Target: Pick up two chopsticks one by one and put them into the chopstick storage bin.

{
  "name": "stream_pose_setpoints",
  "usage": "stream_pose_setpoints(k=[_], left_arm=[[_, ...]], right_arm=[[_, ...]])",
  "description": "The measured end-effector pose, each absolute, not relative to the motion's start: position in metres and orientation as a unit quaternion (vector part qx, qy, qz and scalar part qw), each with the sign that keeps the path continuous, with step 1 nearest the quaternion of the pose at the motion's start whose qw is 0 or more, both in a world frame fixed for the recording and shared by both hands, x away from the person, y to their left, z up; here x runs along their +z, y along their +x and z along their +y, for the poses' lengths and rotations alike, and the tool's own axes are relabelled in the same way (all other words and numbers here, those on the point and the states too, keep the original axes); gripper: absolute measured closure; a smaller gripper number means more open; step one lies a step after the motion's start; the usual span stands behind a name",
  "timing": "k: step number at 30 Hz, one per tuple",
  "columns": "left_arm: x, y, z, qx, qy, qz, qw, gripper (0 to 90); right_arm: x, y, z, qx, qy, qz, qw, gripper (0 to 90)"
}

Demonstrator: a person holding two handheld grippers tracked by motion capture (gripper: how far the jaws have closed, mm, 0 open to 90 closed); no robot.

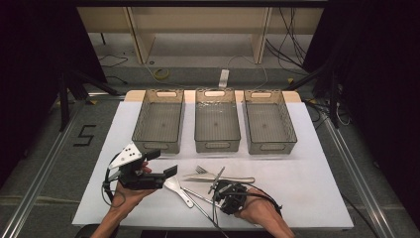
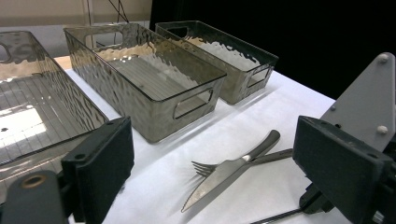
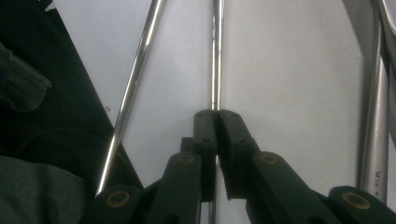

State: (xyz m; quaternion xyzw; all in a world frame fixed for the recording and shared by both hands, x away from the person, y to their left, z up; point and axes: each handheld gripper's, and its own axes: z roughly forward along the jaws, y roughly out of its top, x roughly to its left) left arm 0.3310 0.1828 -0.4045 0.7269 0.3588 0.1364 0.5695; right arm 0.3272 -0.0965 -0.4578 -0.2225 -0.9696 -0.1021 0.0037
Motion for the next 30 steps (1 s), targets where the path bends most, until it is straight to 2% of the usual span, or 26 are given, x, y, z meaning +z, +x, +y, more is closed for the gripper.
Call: stream_pose_setpoints(k=[12, 23, 30], left_arm=[[-0.407, 0.333, 0.178, 0.121, 0.744, 0.351, 0.556, 12.3], [-0.419, 0.337, 0.149, 0.079, 0.817, 0.296, 0.489, 14.0], [-0.438, 0.341, 0.118, 0.052, 0.870, 0.253, 0.420, 14.0]], right_arm=[[-0.452, 0.331, -0.102, -0.097, -0.200, -0.975, -0.017, 86.9], [-0.436, 0.332, -0.108, -0.112, -0.189, -0.975, -0.031, 87.1], [-0.423, 0.331, -0.114, -0.121, -0.183, -0.975, -0.040, 87.2]])
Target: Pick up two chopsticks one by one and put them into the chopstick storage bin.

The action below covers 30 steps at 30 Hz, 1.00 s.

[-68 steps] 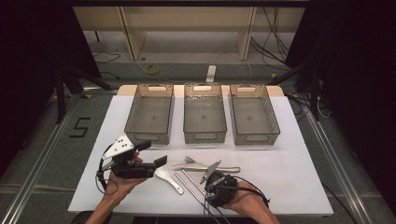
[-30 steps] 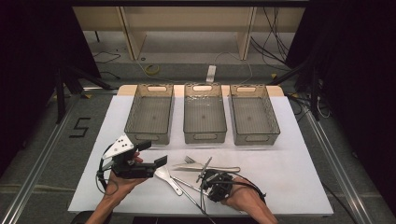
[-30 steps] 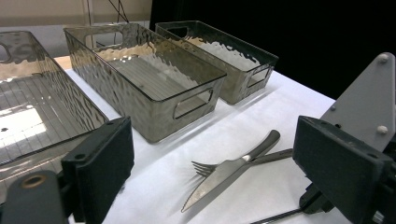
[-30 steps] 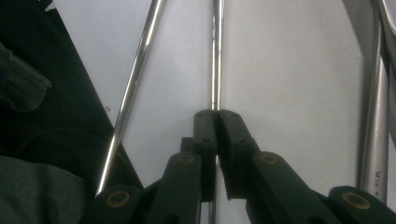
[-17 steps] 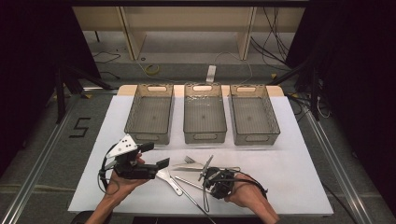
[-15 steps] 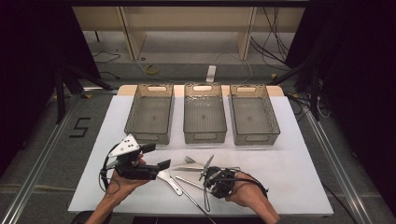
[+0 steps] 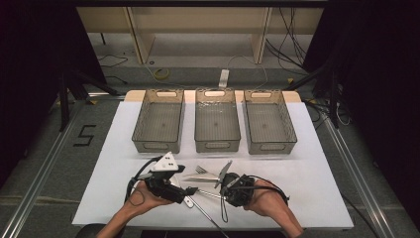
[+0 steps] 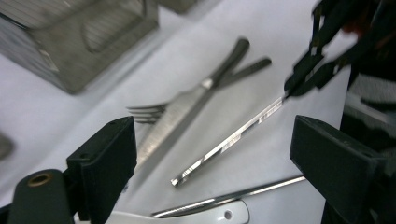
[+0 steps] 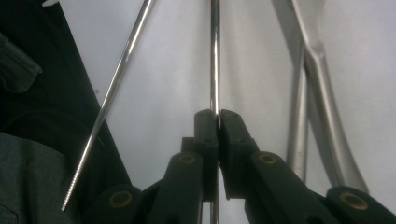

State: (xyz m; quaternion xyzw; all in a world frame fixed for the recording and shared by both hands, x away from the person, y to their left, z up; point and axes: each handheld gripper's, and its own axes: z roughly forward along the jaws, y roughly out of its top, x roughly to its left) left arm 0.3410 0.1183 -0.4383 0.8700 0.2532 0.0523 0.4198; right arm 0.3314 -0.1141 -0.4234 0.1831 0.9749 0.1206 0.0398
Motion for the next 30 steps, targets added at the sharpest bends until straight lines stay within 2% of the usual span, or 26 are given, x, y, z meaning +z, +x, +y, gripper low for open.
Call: stream_pose_setpoints(k=[2, 9, 17, 24, 25, 27, 30], left_arm=[[-0.443, 0.342, 0.110, 0.051, 0.886, 0.234, 0.396, 14.3], [-0.451, 0.350, 0.087, 0.032, 0.905, 0.201, 0.373, 16.7], [-0.460, 0.359, 0.072, -0.001, 0.918, 0.171, 0.358, 25.9], [-0.467, 0.357, 0.059, 0.014, 0.932, 0.146, 0.331, 38.2], [-0.468, 0.356, 0.057, 0.015, 0.934, 0.142, 0.328, 43.1], [-0.469, 0.355, 0.054, 0.019, 0.937, 0.131, 0.322, 45.6], [-0.470, 0.354, 0.052, 0.027, 0.941, 0.119, 0.315, 55.0]], right_arm=[[-0.421, 0.331, -0.114, 0.123, 0.183, 0.974, 0.043, 87.1], [-0.417, 0.330, -0.114, 0.124, 0.177, 0.975, 0.046, 87.1], [-0.413, 0.331, -0.116, 0.127, 0.167, 0.977, 0.044, 87.1], [-0.411, 0.330, -0.116, 0.130, 0.166, 0.977, 0.044, 87.0], [-0.411, 0.330, -0.116, 0.131, 0.165, 0.977, 0.045, 87.1], [-0.411, 0.329, -0.116, 0.132, 0.169, 0.976, 0.044, 87.0], [-0.412, 0.329, -0.117, 0.132, 0.167, 0.976, 0.043, 87.0]])
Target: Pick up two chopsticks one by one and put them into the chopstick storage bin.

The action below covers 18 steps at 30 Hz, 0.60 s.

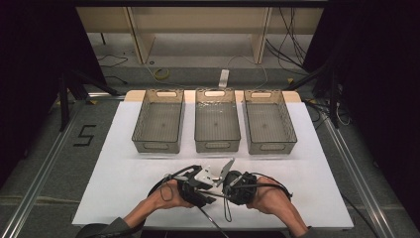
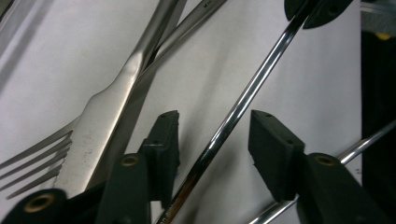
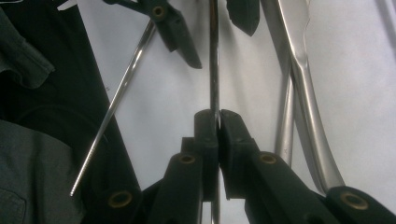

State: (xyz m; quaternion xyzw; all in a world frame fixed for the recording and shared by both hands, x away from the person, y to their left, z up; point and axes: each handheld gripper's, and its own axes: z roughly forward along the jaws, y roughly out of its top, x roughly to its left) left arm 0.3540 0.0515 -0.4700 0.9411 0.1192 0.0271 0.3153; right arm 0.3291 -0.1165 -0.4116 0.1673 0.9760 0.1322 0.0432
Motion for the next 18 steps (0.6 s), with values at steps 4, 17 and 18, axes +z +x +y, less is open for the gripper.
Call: stream_pose_setpoints(k=[4, 17, 18], left_arm=[[-0.470, 0.353, 0.049, 0.026, 0.946, 0.099, 0.307, 62.1], [-0.460, 0.342, 0.046, 0.062, 0.953, 0.015, 0.297, 83.4], [-0.458, 0.341, 0.045, 0.070, 0.952, 0.013, 0.297, 83.9]], right_arm=[[-0.412, 0.329, -0.116, 0.133, 0.163, 0.977, 0.046, 87.0], [-0.410, 0.334, -0.124, 0.147, 0.165, 0.973, 0.064, 80.8], [-0.407, 0.335, -0.126, 0.156, 0.172, 0.970, 0.069, 79.1]])
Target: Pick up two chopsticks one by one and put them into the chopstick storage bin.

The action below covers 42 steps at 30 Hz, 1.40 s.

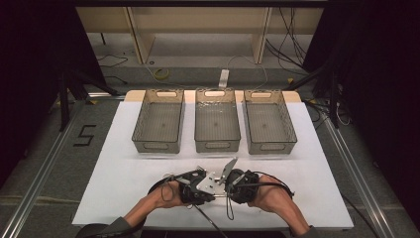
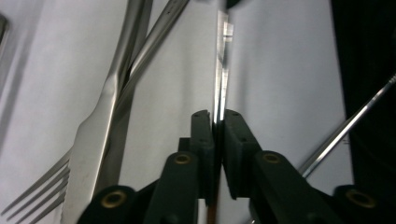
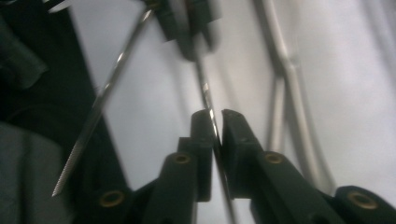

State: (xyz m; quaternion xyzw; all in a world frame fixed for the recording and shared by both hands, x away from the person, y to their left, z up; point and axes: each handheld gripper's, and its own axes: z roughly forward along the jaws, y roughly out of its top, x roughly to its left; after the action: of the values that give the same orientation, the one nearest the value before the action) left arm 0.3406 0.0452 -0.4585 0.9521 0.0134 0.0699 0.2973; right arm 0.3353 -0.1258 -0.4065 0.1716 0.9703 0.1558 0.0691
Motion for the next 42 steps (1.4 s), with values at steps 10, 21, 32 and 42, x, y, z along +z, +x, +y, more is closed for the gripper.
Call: stream_pose_setpoints(k=[10, 21, 32, 42], left_arm=[[-0.440, 0.352, 0.058, 0.139, 0.934, 0.054, 0.325, 84.2], [-0.427, 0.369, 0.077, 0.137, 0.909, 0.166, 0.356, 84.2], [-0.408, 0.388, 0.111, 0.126, 0.869, 0.284, 0.385, 84.1], [-0.397, 0.409, 0.147, 0.137, 0.837, 0.362, 0.386, 84.1]], right_arm=[[-0.364, 0.330, -0.146, 0.296, 0.224, 0.917, 0.146, 43.8], [-0.373, 0.315, -0.148, 0.364, 0.249, 0.885, 0.153, 37.8], [-0.418, 0.311, -0.153, 0.355, 0.278, 0.885, 0.114, 30.8], [-0.430, 0.305, -0.148, 0.341, 0.278, 0.892, 0.101, 27.2]])
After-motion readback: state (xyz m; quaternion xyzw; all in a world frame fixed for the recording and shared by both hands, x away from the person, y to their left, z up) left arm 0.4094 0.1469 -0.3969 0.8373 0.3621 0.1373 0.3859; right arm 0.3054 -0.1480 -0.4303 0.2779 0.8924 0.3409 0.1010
